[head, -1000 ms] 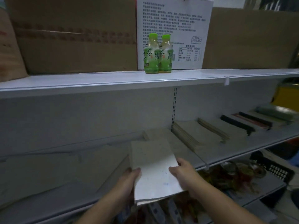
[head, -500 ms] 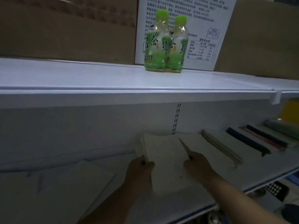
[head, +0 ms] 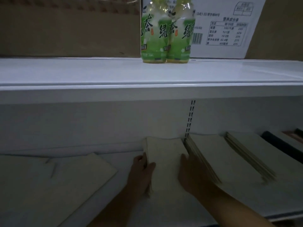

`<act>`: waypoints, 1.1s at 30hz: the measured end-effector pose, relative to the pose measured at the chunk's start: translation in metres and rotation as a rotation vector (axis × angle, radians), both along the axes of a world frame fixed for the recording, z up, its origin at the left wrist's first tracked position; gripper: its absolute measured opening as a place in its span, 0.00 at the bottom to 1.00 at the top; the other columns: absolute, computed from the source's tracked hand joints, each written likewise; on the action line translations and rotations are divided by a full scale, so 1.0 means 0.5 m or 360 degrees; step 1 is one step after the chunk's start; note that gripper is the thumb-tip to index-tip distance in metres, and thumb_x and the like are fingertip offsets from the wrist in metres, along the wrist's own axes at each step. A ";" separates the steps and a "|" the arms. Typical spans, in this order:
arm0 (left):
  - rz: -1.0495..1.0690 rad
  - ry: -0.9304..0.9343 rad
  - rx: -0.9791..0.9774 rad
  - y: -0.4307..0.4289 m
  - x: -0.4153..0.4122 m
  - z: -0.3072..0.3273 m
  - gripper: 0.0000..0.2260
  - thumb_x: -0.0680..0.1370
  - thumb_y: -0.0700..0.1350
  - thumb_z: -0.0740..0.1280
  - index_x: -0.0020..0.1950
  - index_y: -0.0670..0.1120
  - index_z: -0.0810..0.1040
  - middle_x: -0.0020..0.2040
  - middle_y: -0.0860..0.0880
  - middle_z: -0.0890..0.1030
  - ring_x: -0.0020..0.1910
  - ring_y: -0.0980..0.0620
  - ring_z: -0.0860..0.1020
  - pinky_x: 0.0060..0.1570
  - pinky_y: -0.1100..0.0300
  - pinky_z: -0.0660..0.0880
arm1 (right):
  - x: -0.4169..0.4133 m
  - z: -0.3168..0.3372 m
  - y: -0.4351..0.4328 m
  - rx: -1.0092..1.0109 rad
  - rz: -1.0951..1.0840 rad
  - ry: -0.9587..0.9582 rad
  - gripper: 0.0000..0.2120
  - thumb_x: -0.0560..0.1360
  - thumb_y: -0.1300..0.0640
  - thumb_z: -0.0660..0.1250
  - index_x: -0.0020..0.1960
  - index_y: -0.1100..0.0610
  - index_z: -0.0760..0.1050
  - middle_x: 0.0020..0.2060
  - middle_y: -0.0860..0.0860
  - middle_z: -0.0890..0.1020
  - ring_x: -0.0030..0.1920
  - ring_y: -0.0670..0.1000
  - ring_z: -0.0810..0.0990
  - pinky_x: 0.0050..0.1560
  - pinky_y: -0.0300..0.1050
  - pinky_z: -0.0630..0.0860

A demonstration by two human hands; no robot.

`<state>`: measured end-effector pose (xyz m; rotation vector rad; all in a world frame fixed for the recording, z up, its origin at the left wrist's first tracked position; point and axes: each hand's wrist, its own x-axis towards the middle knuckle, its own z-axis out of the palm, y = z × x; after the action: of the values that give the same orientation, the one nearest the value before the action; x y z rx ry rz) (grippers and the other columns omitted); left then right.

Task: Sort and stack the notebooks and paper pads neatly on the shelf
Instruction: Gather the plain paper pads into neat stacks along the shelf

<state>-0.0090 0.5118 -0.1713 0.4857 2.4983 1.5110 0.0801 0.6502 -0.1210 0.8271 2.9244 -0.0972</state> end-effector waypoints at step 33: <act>0.0372 0.0469 -0.1151 -0.513 0.099 0.034 0.18 0.79 0.52 0.59 0.68 0.52 0.69 0.65 0.52 0.72 0.65 0.52 0.69 0.60 0.63 0.66 | -0.077 -0.102 -0.370 -0.0274 0.0778 0.0456 0.31 0.71 0.37 0.47 0.68 0.48 0.70 0.69 0.51 0.71 0.69 0.52 0.68 0.69 0.47 0.65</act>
<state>0.0404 0.2553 -0.1543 0.3077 3.1612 0.5084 0.0415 0.4650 -0.1722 0.0646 3.2229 -0.4510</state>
